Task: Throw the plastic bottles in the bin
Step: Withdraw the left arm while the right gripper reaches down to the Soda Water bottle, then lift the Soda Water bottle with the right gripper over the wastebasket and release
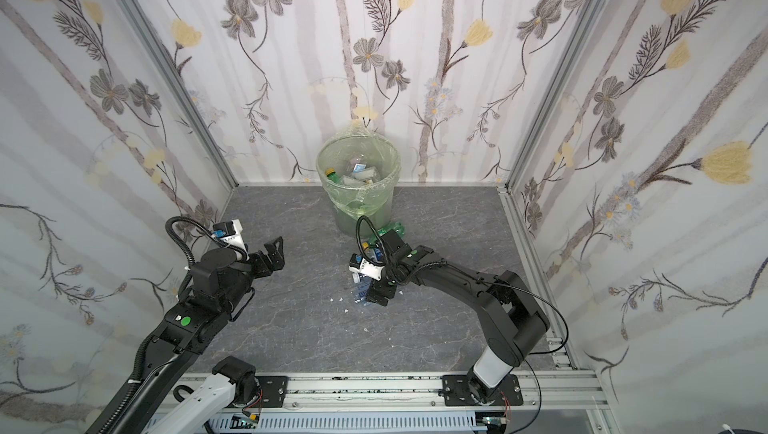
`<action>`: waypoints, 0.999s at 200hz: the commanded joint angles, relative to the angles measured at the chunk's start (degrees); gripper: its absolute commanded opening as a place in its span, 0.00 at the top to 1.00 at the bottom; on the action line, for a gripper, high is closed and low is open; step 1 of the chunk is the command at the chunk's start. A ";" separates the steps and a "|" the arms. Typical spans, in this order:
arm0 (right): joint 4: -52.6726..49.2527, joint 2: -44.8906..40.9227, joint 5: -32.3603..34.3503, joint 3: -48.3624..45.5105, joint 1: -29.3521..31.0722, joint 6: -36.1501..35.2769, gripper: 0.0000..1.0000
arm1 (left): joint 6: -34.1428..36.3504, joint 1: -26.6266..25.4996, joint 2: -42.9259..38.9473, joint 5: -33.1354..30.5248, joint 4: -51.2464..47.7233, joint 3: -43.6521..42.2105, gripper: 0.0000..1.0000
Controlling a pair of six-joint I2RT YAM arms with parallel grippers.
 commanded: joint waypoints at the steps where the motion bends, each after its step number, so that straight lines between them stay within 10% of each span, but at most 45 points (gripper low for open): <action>1: 0.20 1.59 0.76 0.54 0.04 -2.15 0.08 | 0.32 0.13 0.17 -1.29 0.10 0.38 0.00; 200: 2.45 8.46 5.33 1.08 6.49 7.80 0.34 | 0.59 0.18 0.13 -2.43 0.10 -0.34 0.00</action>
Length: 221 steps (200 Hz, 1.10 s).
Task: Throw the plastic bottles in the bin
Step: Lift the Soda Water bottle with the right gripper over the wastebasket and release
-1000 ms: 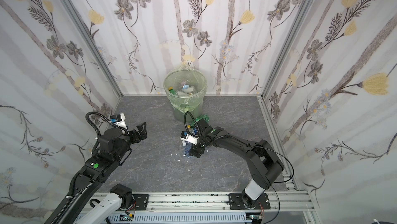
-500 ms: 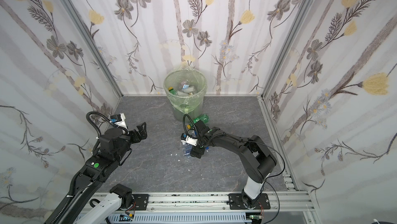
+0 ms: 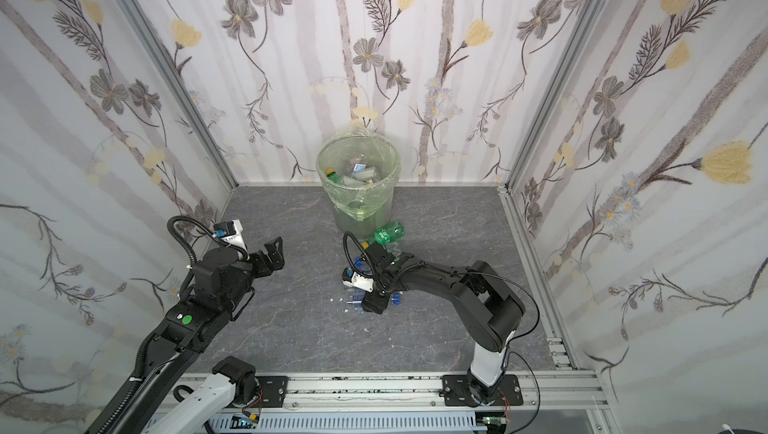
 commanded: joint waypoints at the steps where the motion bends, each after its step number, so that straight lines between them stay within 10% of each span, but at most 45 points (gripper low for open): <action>1: 2.30 0.34 0.84 0.25 1.86 3.50 0.34 | 0.24 0.14 -0.32 -1.21 0.47 -0.30 0.00; 87: 16.73 -25.53 -5.39 -10.31 2.00 16.94 0.54 | 0.33 0.22 -1.74 -1.96 0.47 -1.03 0.00; 112: 23.43 -38.39 2.81 -14.06 0.83 24.16 0.73 | 0.15 0.20 -1.83 -2.18 0.51 -0.96 0.00; 156: 36.95 -54.06 15.36 -20.53 -2.81 27.99 0.72 | -0.03 0.33 -1.65 -2.01 0.65 -1.03 0.00; 201: 26.31 -27.57 7.48 16.15 -12.27 30.07 0.70 | -0.03 0.33 -0.70 -0.35 0.83 -0.51 0.00; 221: 12.66 -6.51 7.03 43.75 -14.38 31.31 0.32 | -0.15 0.33 -0.42 0.87 0.83 0.03 0.00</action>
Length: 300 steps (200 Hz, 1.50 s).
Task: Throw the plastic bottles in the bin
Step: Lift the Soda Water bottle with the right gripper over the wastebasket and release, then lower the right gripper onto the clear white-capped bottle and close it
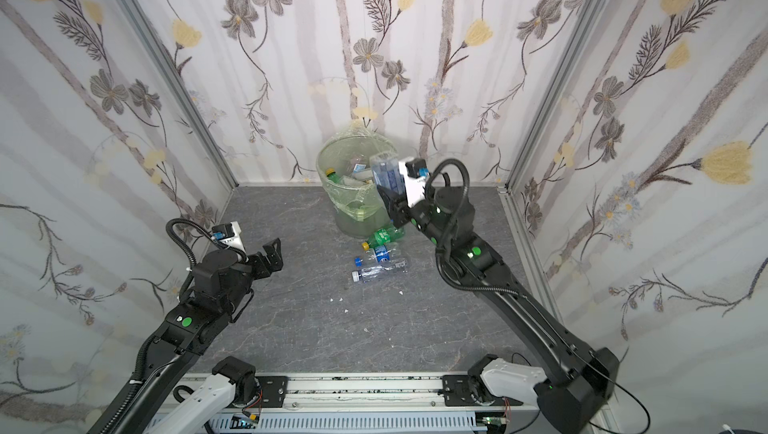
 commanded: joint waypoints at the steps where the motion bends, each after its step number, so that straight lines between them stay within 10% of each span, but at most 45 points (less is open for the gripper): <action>1: -14.52 18.14 -1.11 24.05 -2.03 1.90 0.31 | -0.13 0.04 0.22 1.42 0.87 0.99 0.00; 19: -22.79 26.51 1.00 34.69 -2.38 1.40 0.19 | -0.33 0.03 0.13 3.50 0.78 1.81 0.00; 55: -6.29 13.18 -0.03 10.58 -2.28 2.17 0.06 | 0.62 0.12 -0.19 3.48 0.79 2.03 0.00; 107: -7.90 -3.55 0.22 -13.19 -2.55 0.02 0.08 | 0.85 0.13 2.84 3.75 1.00 1.51 0.00; 159: -13.23 -7.52 -5.23 -30.61 0.05 -17.23 0.16 | 1.86 0.11 3.20 3.39 1.13 1.51 0.00; 300: -20.81 20.26 -7.14 -18.48 1.29 -28.71 0.21 | 1.64 0.09 2.06 4.96 1.45 1.03 0.00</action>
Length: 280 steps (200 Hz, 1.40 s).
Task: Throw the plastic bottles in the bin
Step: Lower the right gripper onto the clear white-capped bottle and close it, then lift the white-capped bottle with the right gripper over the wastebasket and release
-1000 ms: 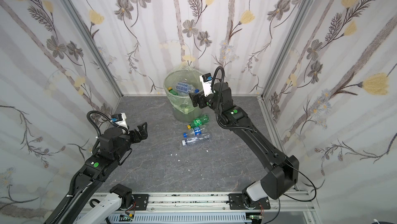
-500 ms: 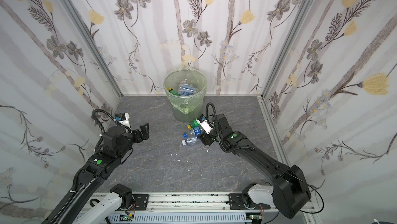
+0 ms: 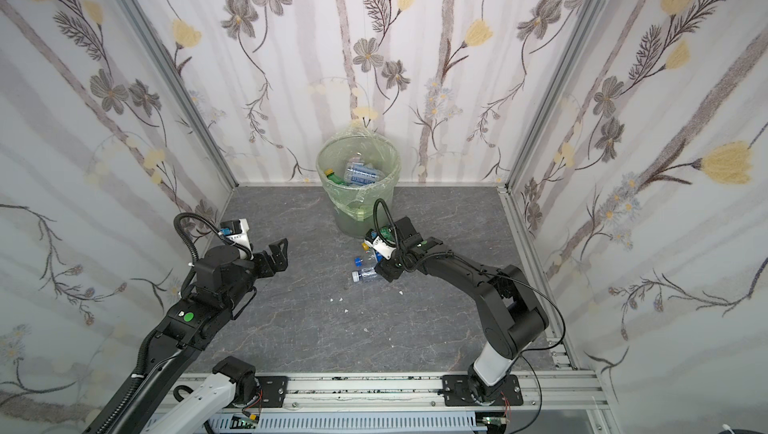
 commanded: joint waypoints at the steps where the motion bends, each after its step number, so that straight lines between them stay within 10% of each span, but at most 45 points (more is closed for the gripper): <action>1: -0.83 2.10 -1.75 1.38 0.49 -2.33 0.21 | 0.16 0.02 0.09 -0.21 1.40 -0.24 0.00; 92: -6.17 8.52 -1.10 4.71 5.44 -0.46 0.19 | 0.77 0.11 0.04 -0.44 1.95 -1.07 0.00; 175: -4.85 7.41 -1.45 1.25 7.12 7.31 0.40 | 0.68 0.13 -0.96 -1.01 2.13 -2.41 0.00; 245: 10.55 -19.23 -12.82 -10.97 6.10 14.31 0.56 | -0.55 0.10 -1.66 -1.61 2.67 -4.28 0.00; 280: 19.96 -35.38 -4.66 -14.64 5.34 20.09 0.59 | -0.31 0.09 -1.93 -2.00 2.79 -3.85 0.00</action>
